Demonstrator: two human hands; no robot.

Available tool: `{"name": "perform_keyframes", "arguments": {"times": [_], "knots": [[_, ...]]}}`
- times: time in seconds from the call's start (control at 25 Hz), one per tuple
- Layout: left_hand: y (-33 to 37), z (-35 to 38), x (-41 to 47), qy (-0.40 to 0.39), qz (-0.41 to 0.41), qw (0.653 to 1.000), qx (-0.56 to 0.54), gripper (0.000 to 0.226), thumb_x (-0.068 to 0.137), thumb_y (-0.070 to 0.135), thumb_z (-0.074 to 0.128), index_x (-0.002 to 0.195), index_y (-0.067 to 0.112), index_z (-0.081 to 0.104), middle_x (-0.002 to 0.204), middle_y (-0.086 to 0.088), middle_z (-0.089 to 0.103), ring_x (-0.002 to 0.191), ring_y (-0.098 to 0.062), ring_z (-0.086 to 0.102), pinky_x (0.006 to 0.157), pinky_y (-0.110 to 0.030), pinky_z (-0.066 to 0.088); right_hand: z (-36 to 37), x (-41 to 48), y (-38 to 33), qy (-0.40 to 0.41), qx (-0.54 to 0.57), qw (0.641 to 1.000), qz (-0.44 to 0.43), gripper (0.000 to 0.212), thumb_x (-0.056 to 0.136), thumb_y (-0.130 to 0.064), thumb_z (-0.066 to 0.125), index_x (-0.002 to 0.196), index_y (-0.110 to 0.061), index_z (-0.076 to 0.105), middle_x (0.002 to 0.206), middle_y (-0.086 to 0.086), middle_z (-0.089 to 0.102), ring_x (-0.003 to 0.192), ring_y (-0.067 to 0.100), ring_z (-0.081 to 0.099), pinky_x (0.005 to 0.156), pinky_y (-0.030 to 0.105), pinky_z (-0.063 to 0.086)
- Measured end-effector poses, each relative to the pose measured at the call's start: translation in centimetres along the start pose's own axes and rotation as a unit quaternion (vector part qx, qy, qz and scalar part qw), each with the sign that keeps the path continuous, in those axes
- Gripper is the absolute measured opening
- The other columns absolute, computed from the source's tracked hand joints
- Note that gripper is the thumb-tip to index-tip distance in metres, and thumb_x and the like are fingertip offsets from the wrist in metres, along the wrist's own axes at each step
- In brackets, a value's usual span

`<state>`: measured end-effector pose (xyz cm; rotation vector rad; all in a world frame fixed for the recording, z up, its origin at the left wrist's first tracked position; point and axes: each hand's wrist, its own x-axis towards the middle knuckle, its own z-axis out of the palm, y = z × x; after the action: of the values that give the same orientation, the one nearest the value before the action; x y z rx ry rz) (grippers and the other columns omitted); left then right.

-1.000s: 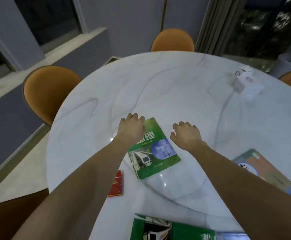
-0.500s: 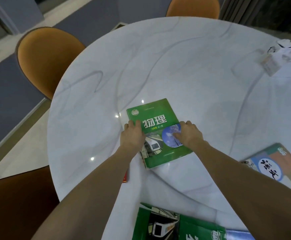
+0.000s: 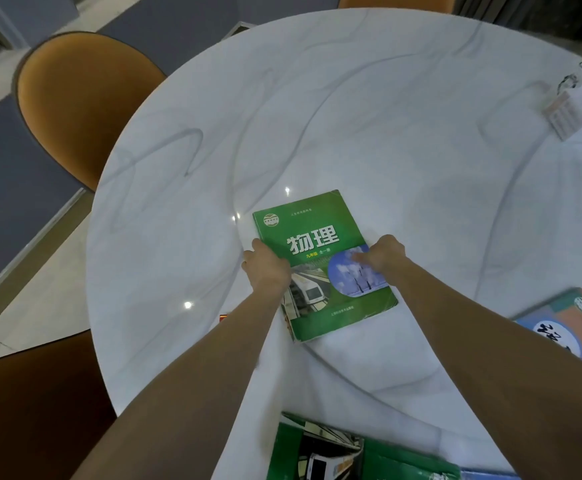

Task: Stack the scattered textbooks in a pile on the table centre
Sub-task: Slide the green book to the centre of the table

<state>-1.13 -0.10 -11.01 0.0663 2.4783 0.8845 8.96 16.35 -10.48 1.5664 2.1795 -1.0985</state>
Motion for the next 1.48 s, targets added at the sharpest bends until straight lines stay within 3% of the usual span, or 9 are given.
{"name": "perform_keyframes", "arguments": {"times": [0.2, 0.32, 0.44, 0.56, 0.76, 0.96, 1.12, 1.28, 1.48], "knots": [[-0.2, 0.0, 0.8, -0.014, -0.032, 0.999, 0.003, 0.027, 0.084, -0.001, 0.051, 0.11, -0.002, 0.056, 0.117, -0.023, 0.06, 0.104, -0.037, 0.061, 0.083, -0.043, 0.055, -0.2, 0.0, -0.2, 0.01, 0.009, 1.0, -0.014, 0.047, 0.082, -0.028, 0.072, 0.11, 0.007, 0.057, 0.099, 0.018, 0.057, 0.094, 0.031, 0.057, 0.078, 0.033, 0.048], [-0.2, -0.3, 0.6, -0.014, -0.031, 0.999, -0.016, 0.03, 0.085, 0.002, 0.055, 0.114, 0.001, 0.054, 0.117, -0.019, 0.061, 0.103, -0.034, 0.062, 0.077, -0.037, 0.051, -0.2, 0.1, -0.2, 0.001, 0.011, 1.0, -0.018, 0.048, 0.082, -0.028, 0.071, 0.113, 0.007, 0.056, 0.098, 0.017, 0.054, 0.091, 0.028, 0.054, 0.073, 0.029, 0.043], [-0.2, -0.6, 0.3, -0.006, -0.016, 0.999, -0.041, 0.035, 0.087, 0.006, 0.059, 0.121, 0.005, 0.049, 0.121, -0.016, 0.061, 0.105, -0.033, 0.062, 0.084, -0.04, 0.053, -0.4, 0.1, 0.0, -0.016, 0.033, 0.999, -0.009, 0.04, 0.082, -0.028, 0.072, 0.103, 0.002, 0.057, 0.098, 0.015, 0.052, 0.09, 0.026, 0.053, 0.069, 0.026, 0.041], [0.1, -0.8, -0.2, -0.026, -0.002, 0.994, -0.104, 0.037, 0.091, 0.005, 0.055, 0.126, 0.008, 0.044, 0.121, -0.017, 0.064, 0.103, -0.032, 0.063, 0.091, -0.047, 0.054, -0.8, -0.1, 0.8, -0.014, 0.082, 0.997, 0.002, 0.033, 0.082, -0.024, 0.072, 0.066, -0.007, 0.048, 0.082, 0.012, 0.052, 0.075, 0.025, 0.051, 0.05, 0.023, 0.036], [2.4, -0.9, -1.0, -0.068, 0.031, 0.984, -0.159, 0.038, 0.095, 0.002, 0.047, 0.131, 0.012, 0.042, 0.123, -0.02, 0.062, 0.092, -0.027, 0.059, 0.086, -0.041, 0.054, -1.7, -1.3, 3.6, -0.014, 0.194, 0.981, 0.018, 0.029, 0.083, -0.012, 0.069, 0.06, -0.009, 0.052, 0.072, 0.013, 0.058, 0.075, 0.026, 0.056, 0.061, 0.029, 0.045], [5.5, 1.3, -1.9, -0.127, 0.09, 0.979, -0.129, 0.04, 0.094, 0.001, 0.048, 0.132, 0.011, 0.045, 0.123, -0.021, 0.062, 0.098, -0.03, 0.062, 0.092, -0.044, 0.054, -4.0, -2.9, 7.4, 0.025, 0.288, 0.956, 0.046, 0.016, 0.084, -0.008, 0.069, 0.083, 0.006, 0.061, 0.085, 0.019, 0.059, 0.079, 0.026, 0.058, 0.072, 0.037, 0.052], [7.6, 3.9, -2.5, -0.165, 0.129, 0.973, -0.099, 0.04, 0.094, 0.001, 0.049, 0.133, 0.011, 0.046, 0.119, -0.02, 0.063, 0.095, -0.027, 0.06, 0.089, -0.037, 0.052, -5.3, -3.7, 10.4, 0.051, 0.309, 0.947, 0.078, 0.041, 0.083, -0.009, 0.07, 0.112, 0.016, 0.055, 0.087, 0.018, 0.058, 0.08, 0.027, 0.058, 0.085, 0.046, 0.055], [8.6, 6.2, -3.4, -0.191, 0.132, 0.969, -0.079, 0.04, 0.094, 0.001, 0.05, 0.133, 0.011, 0.047, 0.12, -0.019, 0.063, 0.095, -0.026, 0.059, 0.091, -0.038, 0.051, -6.1, -4.2, 12.6, 0.072, 0.323, 0.939, 0.097, 0.025, 0.083, -0.009, 0.07, 0.099, 0.009, 0.063, 0.089, 0.019, 0.062, 0.081, 0.028, 0.06, 0.086, 0.046, 0.055], [8.4, 8.0, -3.5, -0.203, 0.132, 0.968, -0.06, 0.038, 0.094, 0.003, 0.051, 0.131, 0.012, 0.049, 0.121, -0.02, 0.064, 0.103, -0.033, 0.065, 0.095, -0.048, 0.053, -5.6, -4.3, 14.0, 0.086, 0.289, 0.947, 0.111, 0.014, 0.082, -0.013, 0.071, 0.076, -0.004, 0.061, 0.083, 0.016, 0.061, 0.076, 0.027, 0.058, 0.067, 0.035, 0.054]]}}
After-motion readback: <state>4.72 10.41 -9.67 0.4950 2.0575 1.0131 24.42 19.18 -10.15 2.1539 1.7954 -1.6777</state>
